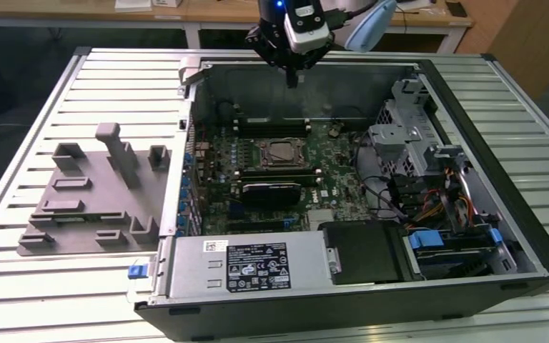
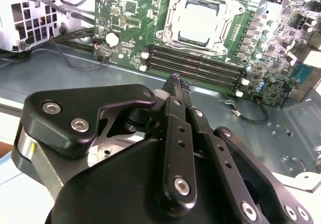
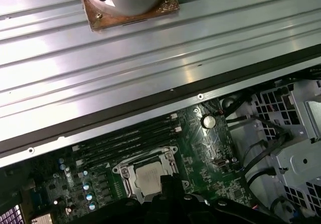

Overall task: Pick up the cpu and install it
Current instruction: 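Install the first cpu locking lever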

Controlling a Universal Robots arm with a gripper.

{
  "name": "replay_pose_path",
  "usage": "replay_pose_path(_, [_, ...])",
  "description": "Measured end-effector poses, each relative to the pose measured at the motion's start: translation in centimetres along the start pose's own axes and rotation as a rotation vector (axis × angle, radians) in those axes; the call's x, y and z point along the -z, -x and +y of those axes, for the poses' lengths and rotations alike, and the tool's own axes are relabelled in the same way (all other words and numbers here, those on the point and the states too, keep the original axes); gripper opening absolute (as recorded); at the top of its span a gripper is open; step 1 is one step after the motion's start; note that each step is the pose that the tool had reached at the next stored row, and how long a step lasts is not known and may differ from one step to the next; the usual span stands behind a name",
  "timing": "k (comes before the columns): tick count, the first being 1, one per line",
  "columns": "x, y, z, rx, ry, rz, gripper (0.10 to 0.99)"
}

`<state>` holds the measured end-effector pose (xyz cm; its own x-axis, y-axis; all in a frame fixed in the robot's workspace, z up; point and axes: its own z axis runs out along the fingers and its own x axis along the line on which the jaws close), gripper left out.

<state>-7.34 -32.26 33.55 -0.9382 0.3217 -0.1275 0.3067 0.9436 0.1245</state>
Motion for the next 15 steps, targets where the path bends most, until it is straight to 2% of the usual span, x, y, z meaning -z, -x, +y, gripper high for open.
replay_pose_path(15, [-1.15, -0.02, -0.55, 0.000, 0.000, 0.0000, 0.110])
